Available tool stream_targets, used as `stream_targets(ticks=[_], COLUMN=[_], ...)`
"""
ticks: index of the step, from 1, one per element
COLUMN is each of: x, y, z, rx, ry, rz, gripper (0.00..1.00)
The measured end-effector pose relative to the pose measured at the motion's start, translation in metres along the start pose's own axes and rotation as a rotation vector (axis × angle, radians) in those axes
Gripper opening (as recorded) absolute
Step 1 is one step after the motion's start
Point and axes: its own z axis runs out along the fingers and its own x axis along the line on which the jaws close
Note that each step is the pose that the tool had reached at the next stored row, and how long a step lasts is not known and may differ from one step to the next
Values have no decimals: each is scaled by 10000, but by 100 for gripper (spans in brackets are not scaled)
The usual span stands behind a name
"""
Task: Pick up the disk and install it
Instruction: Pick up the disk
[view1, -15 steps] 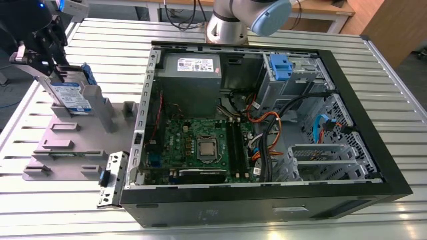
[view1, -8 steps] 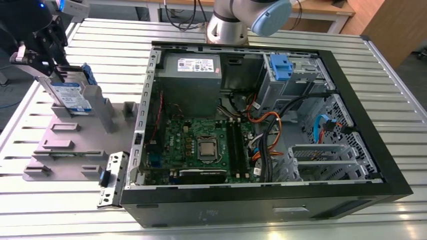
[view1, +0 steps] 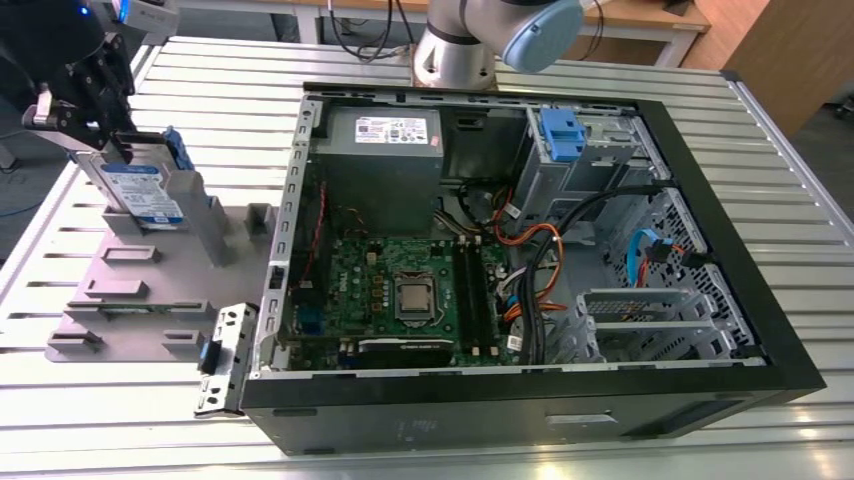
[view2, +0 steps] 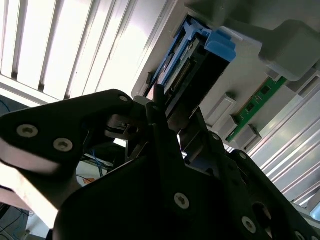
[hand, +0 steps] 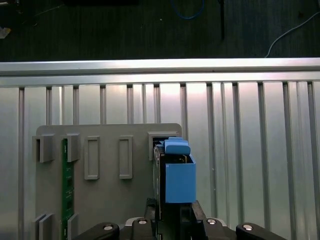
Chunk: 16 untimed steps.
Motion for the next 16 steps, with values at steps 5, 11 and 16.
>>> stream_targets(ticks=[5,11,16], x=[-3,-7,-8], y=[0,0,0], z=[2,4,5], rx=[0,0,0], ry=[0,0,0], rz=[0,0,0], gripper=[35,35,35])
